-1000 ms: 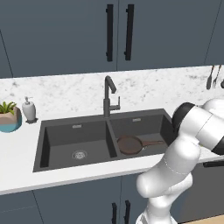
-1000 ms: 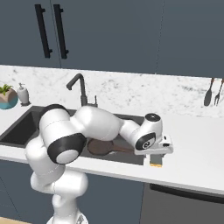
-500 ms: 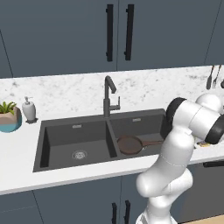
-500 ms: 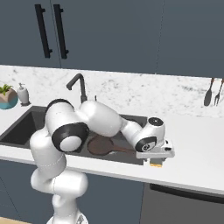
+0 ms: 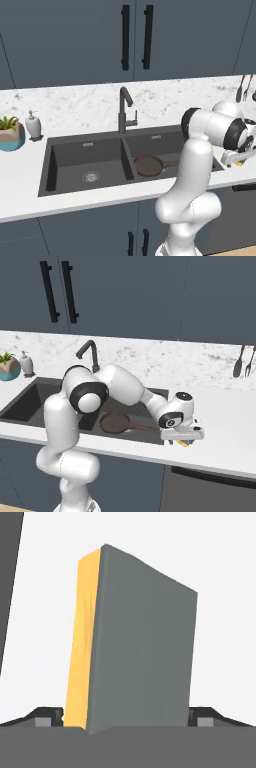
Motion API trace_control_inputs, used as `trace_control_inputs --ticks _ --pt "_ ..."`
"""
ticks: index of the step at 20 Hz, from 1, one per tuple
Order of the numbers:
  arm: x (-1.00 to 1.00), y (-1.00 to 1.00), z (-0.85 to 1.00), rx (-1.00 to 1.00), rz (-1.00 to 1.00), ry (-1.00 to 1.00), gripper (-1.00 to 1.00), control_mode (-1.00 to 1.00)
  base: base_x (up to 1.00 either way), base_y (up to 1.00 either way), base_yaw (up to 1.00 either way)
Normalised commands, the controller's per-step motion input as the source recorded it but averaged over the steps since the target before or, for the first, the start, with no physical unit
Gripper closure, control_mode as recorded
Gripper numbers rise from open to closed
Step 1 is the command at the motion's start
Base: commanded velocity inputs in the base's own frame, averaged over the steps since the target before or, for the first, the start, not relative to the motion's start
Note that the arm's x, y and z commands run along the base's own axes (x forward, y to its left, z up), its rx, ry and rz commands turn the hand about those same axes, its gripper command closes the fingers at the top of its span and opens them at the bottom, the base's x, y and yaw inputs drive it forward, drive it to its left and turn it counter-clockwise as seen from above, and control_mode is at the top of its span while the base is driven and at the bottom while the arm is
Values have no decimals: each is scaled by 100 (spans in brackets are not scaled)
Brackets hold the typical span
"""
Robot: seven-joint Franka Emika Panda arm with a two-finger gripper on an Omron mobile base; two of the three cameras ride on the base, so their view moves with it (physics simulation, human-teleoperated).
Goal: Pick the pan and sponge and place them into the sink. Then turn on the water.
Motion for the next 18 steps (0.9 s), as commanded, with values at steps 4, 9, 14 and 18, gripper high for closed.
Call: trace_control_inputs --ticks 4,9,14,18 --pt "0 -1 -44 0 0 10 100 -100 0 0 0" --pt "0 0 -45 0 0 11 100 -100 0 0 0" --pt "-11 0 -20 7 0 2 100 -100 0 0 0" --pt "-45 25 19 15 0 -16 100 -100 0 0 0"
